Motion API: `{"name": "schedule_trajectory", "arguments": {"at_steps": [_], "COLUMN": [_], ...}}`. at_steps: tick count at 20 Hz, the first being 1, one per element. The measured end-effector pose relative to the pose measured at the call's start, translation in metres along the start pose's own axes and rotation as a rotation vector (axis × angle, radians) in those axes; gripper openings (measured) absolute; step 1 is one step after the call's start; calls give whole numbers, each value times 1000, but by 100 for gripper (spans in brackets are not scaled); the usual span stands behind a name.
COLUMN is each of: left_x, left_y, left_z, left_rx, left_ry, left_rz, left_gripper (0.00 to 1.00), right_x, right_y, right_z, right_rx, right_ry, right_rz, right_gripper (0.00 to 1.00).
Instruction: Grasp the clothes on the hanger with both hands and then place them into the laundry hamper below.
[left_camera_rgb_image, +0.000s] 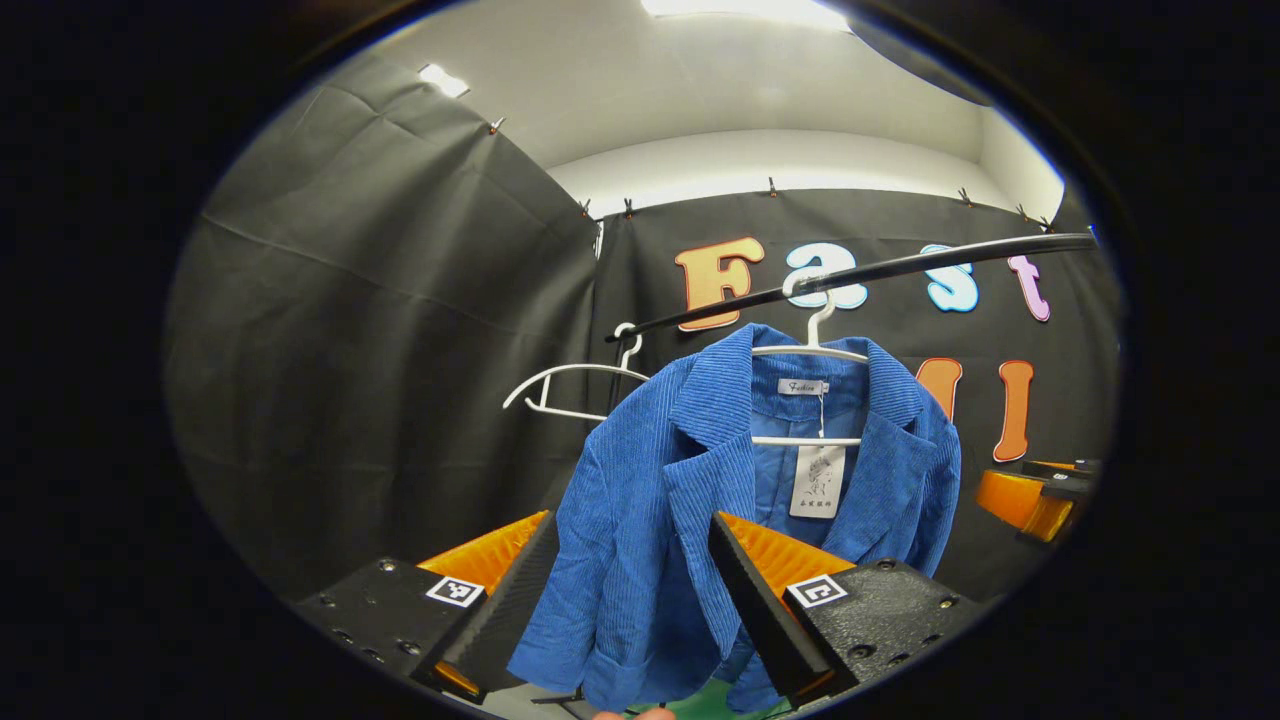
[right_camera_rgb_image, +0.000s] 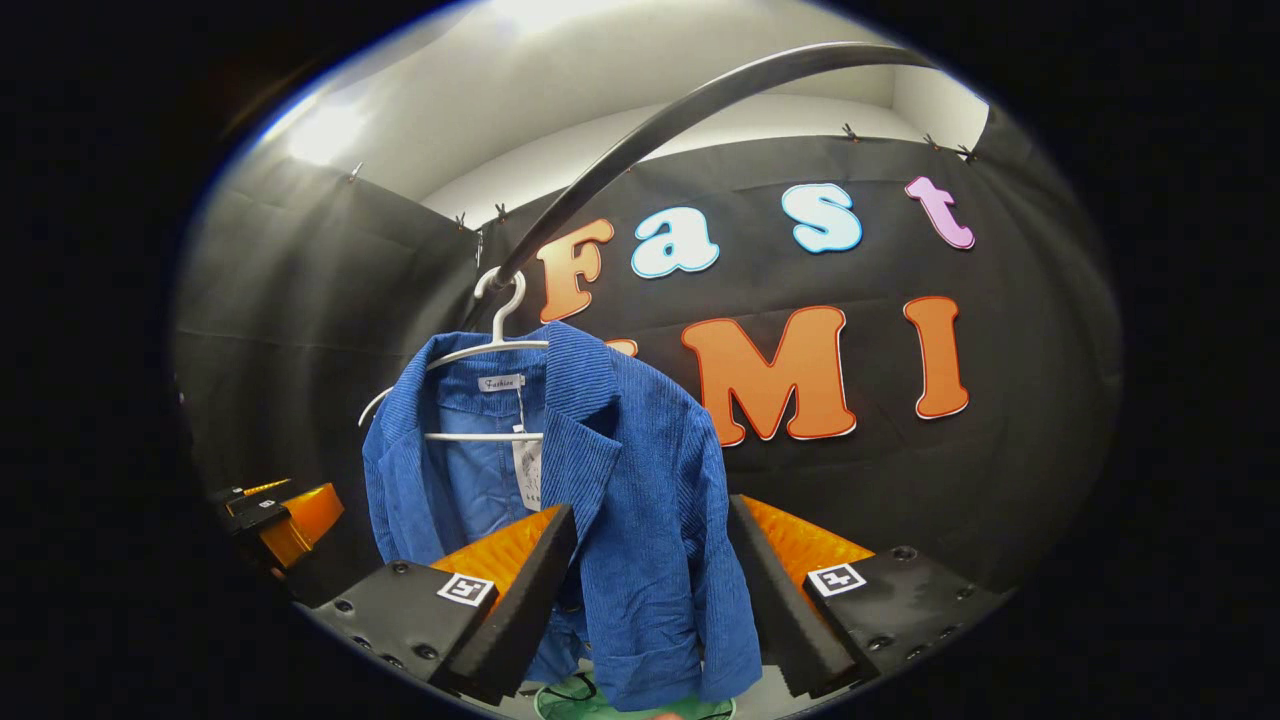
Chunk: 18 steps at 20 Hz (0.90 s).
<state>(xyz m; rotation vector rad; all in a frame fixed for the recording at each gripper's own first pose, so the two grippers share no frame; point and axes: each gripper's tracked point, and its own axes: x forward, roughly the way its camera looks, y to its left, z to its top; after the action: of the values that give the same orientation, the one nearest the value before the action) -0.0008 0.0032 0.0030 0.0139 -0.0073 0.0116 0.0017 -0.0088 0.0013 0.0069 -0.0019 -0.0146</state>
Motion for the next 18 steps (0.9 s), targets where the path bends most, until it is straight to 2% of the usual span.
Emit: {"name": "schedule_trajectory", "arguments": {"at_steps": [8,9,10,11,13,18], "left_x": [-1,-1,0,-1,-1,-6], "left_y": [5,6,8,9,13,28], "left_z": [2,1,0,0,-1,-2], "left_rx": [-3,-4,-5,-5,-5,0], "left_ry": [-5,-4,-2,0,4,9], "left_rz": [8,10,12,15,21,51], "left_gripper": [95,92,95,95,92,95], "right_x": [7,9,11,15,31,83], "right_y": [5,0,4,8,20,48], "right_z": [-10,-9,-15,-23,-37,-77], "right_rx": [14,16,20,25,35,48], "right_ry": [20,28,39,52,70,133], "right_rz": [16,24,32,42,64,63], "right_gripper": [90,90,98,98,98,99]}}
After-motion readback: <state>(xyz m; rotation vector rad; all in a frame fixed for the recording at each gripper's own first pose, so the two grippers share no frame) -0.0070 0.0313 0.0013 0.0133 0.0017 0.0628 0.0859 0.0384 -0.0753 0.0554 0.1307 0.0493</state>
